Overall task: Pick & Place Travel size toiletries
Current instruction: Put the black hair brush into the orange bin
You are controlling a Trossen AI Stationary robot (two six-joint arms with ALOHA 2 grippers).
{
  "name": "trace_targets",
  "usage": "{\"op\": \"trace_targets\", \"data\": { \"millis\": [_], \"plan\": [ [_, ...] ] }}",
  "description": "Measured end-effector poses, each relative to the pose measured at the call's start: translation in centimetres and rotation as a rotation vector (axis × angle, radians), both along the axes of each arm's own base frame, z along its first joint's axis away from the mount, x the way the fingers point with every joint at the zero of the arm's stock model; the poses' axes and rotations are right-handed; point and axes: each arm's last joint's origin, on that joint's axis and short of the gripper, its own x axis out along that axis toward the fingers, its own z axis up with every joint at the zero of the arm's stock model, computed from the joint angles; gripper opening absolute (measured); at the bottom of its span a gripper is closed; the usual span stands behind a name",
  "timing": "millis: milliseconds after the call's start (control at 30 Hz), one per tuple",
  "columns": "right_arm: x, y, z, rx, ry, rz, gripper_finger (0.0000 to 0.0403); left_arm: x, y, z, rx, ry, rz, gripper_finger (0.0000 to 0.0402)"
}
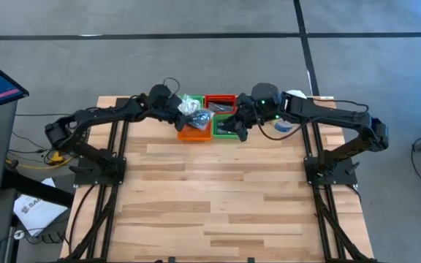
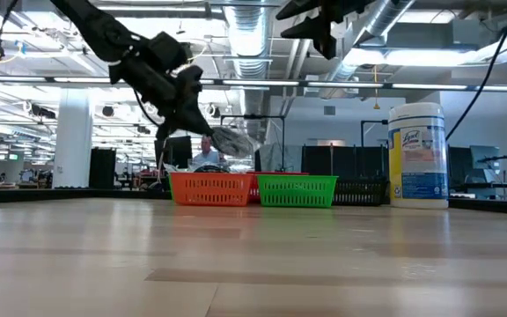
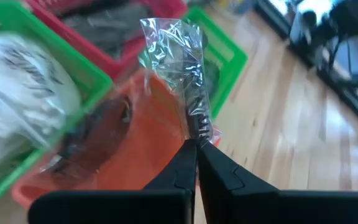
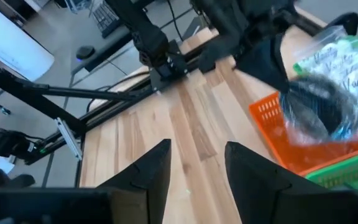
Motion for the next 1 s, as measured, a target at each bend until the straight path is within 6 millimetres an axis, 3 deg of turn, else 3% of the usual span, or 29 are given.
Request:
{"op": "trace_targets", "data": {
  "millis": [267, 467, 1000],
  "plan": [
    [-0.4, -1.1, 0.1, -0.010, -0.007, -0.004, 0.0143, 1.1, 0.3, -2.7, 0.027, 0.098, -0.027, 0.0000],
    [-0.6, -1.5, -0.1, -0.001, 0.005, -0.002, 0.0142, 0.9, 0.5, -2.5, 0.151, 0.173, 0.072, 0.0000],
    [-0.9, -2.6, 0.0, -0.018, 0.001, -0.032, 0.0144, 0.9, 0.0, -2.8, 0.173, 0.221, 0.015, 0.0000]
  ]
}}
